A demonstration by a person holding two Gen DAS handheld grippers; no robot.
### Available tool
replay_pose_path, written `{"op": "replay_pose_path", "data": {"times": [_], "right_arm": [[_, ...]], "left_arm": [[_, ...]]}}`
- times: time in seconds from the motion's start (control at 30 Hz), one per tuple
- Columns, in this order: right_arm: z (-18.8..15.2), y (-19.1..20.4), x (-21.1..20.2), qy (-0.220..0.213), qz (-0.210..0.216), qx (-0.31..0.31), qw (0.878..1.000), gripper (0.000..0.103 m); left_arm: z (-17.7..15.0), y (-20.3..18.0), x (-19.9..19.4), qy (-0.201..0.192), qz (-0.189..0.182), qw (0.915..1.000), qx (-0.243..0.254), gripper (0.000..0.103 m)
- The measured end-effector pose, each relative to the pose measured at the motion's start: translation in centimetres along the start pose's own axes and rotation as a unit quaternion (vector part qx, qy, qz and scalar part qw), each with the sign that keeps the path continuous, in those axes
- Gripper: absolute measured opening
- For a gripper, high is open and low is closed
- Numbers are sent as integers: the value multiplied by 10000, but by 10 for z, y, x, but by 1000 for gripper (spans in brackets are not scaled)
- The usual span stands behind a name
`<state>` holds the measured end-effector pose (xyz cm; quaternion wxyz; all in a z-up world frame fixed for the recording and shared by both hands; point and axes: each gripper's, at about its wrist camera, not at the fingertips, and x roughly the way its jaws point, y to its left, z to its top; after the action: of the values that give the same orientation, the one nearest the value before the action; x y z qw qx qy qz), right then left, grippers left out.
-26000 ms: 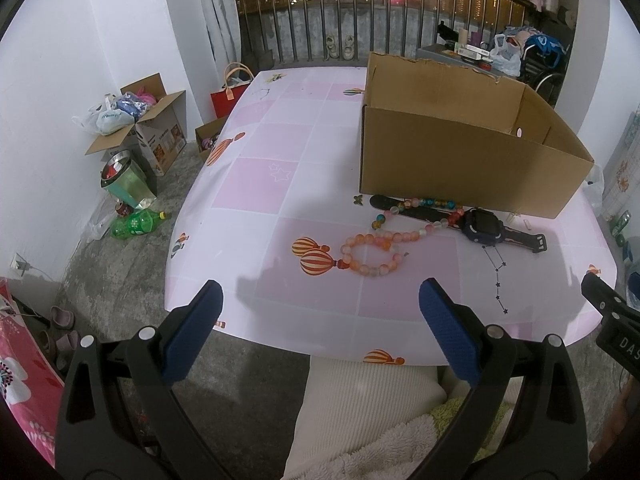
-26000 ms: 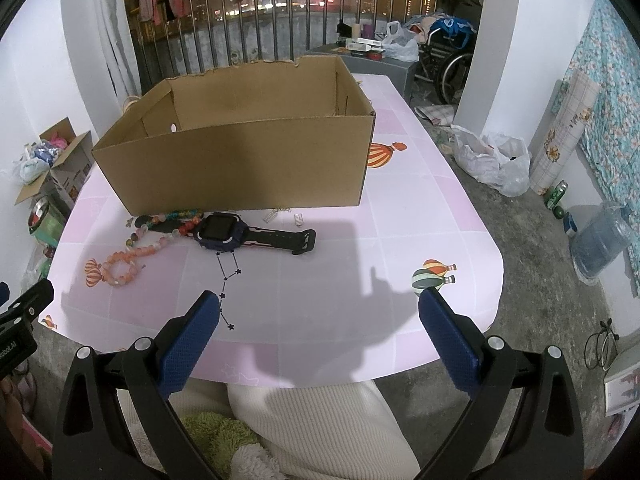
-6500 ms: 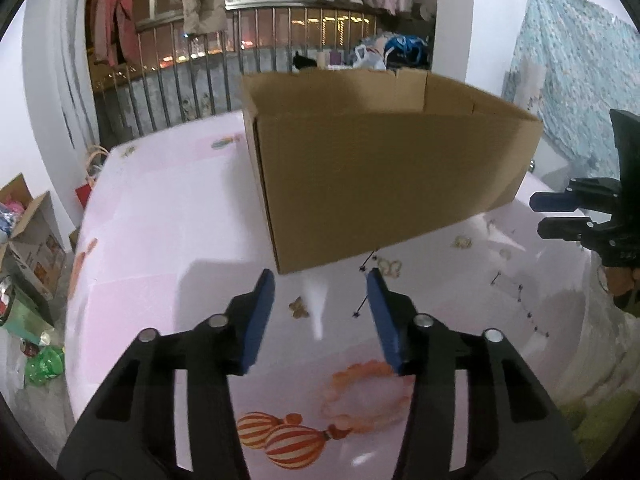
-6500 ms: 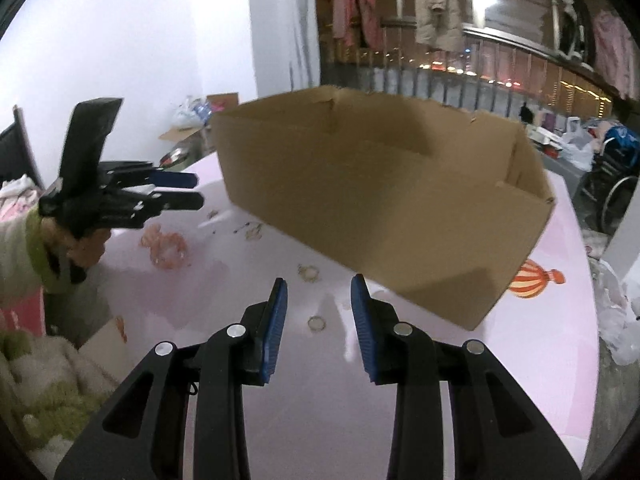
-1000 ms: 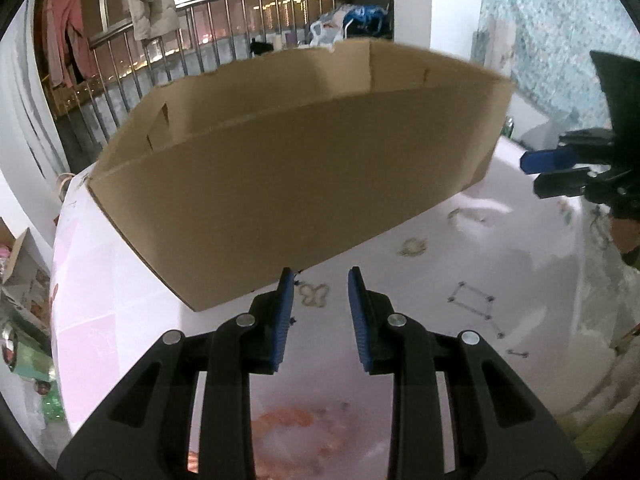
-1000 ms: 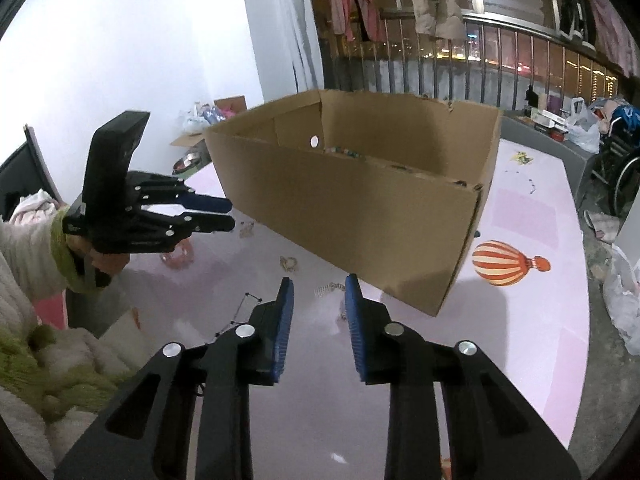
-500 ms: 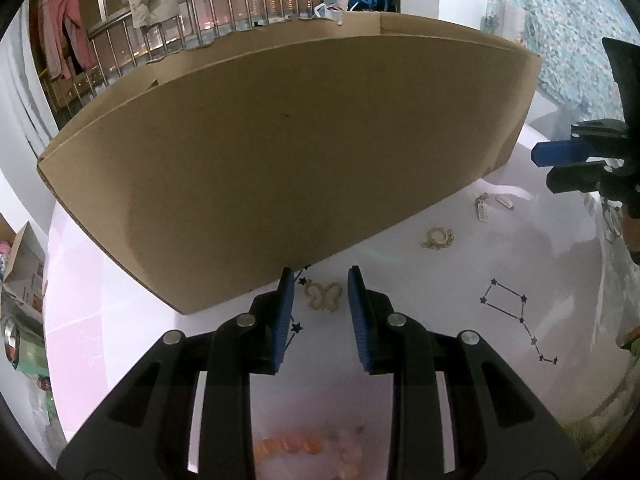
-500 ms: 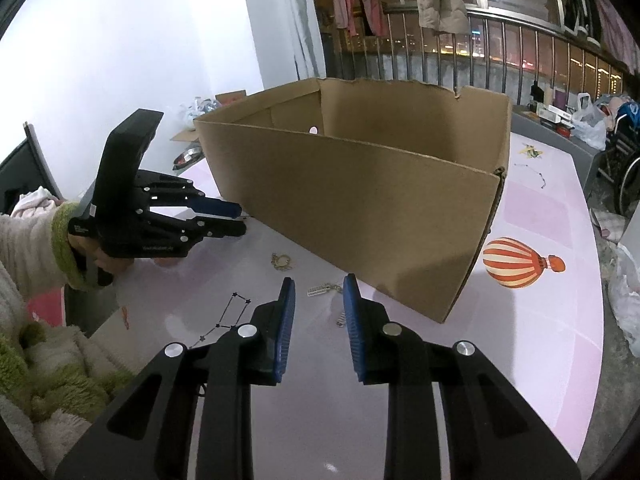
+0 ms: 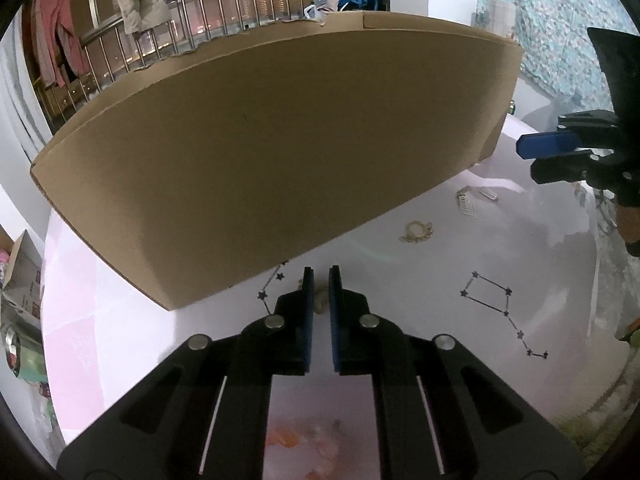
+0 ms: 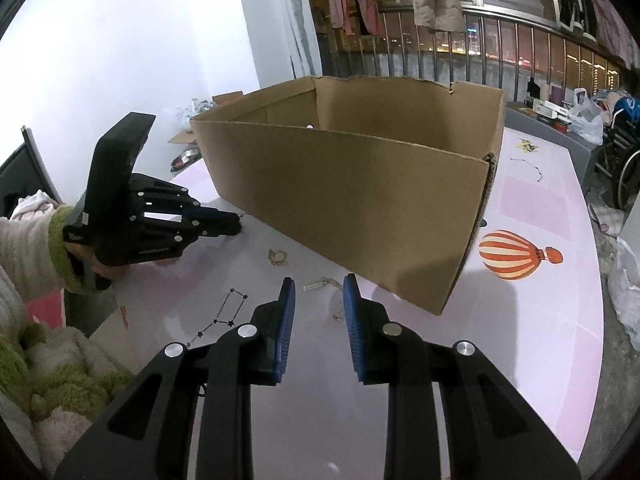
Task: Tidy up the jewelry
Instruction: 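Move both grippers back to the small earrings on the table, then position the right gripper over a silver chain earring while the left gripper aligns over the gold butterfly earring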
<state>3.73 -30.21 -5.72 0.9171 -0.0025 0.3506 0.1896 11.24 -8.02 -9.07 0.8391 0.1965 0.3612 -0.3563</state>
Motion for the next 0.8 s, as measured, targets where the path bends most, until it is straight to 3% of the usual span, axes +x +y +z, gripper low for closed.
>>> {"op": "replay_pose_path", "data": {"times": [0.3, 0.53, 0.57, 0.8], "right_arm": [[-1, 1, 1, -21, 5, 46, 10000, 25], [-6, -1, 4, -44, 10, 199, 9998, 25], [-6, -2, 4, -43, 5, 232, 9997, 25], [-8, -7, 16, -29, -86, 540, 9985, 25]], "left_arm": [[-8, -10, -9, 66, -96, 9999, 10, 7], [-5, -7, -26, 34, -179, 9991, -389, 10], [-6, -6, -27, 76, -173, 9988, -445, 15], [-11, -9, -23, 362, -307, 9956, -811, 15]]}}
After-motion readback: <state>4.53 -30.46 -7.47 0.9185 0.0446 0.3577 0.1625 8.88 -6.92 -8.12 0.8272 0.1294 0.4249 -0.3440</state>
